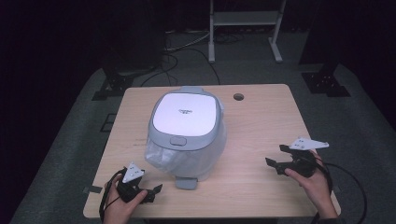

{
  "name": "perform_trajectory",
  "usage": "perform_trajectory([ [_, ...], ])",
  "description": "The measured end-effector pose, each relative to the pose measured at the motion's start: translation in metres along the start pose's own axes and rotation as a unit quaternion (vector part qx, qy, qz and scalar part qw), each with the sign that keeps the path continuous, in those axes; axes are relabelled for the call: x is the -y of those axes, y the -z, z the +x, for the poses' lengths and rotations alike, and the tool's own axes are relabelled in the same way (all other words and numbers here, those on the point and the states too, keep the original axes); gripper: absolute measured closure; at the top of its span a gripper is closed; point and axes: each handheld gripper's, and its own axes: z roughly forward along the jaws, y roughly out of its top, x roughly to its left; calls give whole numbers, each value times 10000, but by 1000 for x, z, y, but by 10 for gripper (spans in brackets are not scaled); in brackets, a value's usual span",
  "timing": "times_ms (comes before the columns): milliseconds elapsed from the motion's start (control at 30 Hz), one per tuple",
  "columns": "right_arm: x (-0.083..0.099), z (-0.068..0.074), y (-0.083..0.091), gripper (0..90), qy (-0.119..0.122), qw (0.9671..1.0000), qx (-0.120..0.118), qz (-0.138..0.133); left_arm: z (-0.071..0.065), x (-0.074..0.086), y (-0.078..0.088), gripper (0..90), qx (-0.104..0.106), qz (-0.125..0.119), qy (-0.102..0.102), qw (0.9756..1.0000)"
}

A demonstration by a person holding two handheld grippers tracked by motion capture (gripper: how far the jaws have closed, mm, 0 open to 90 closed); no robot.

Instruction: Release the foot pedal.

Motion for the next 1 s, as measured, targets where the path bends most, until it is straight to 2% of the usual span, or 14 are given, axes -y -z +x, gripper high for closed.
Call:
perform_trajectory([
  [133,16,-3,-3,152,-35,9997,149,211,6,2,-4,83,-79,131,-18,9999],
  [300,32,-4,-4,133,-140,9990,207,367,11,5,-10,83,-196,279,-62,9994],
  [400,40,-3,-5,128,-138,9984,275,476,13,6,-12,83,-213,353,-69,9991],
  [467,44,-3,-6,129,-141,9980,293,535,15,7,-13,40,-151,366,-70,9992],
  [767,58,1,-8,126,-128,9963,427,737,16,9,-16,10,-121,195,-133,9996],
  [1000,62,1,-8,113,-185,9960,570,655,16,9,-17,8,-108,173,-141,9997],
])
